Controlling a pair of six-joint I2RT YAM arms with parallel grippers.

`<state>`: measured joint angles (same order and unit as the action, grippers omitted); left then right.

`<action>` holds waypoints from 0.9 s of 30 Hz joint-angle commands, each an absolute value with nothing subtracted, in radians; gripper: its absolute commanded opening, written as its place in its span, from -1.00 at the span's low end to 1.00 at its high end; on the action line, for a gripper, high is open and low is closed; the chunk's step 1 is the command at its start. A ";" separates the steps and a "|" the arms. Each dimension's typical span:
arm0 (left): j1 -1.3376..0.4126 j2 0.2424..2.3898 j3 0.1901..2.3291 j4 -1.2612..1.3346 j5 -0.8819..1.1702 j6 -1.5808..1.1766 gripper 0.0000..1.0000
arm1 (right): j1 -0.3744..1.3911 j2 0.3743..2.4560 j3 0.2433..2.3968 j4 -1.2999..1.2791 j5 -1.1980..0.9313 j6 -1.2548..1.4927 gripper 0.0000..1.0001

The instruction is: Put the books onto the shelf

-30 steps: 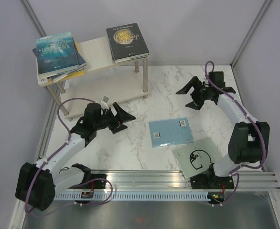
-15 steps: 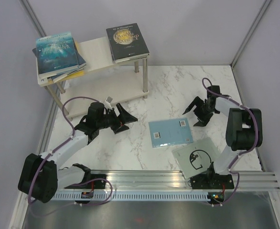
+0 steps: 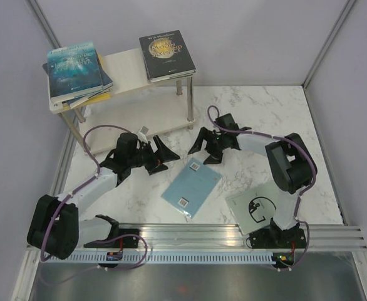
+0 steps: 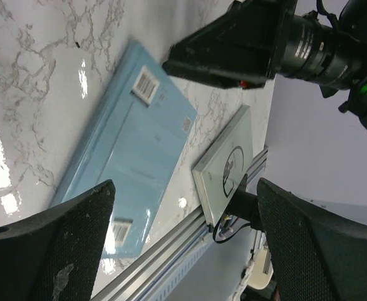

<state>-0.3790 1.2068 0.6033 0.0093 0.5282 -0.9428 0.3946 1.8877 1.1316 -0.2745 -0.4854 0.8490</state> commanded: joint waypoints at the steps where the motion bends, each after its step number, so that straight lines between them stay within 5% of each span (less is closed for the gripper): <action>1: -0.359 1.226 0.652 0.006 0.545 -0.844 0.90 | 0.494 1.890 1.213 -0.081 -0.632 0.902 0.90; 12: -0.356 1.335 0.597 -0.121 0.541 -0.699 0.86 | 0.284 1.623 1.029 -0.363 -0.503 0.753 0.93; 27: -0.380 1.408 0.543 -0.284 0.436 -0.644 0.86 | 0.515 1.666 0.784 -0.230 -0.537 0.825 0.92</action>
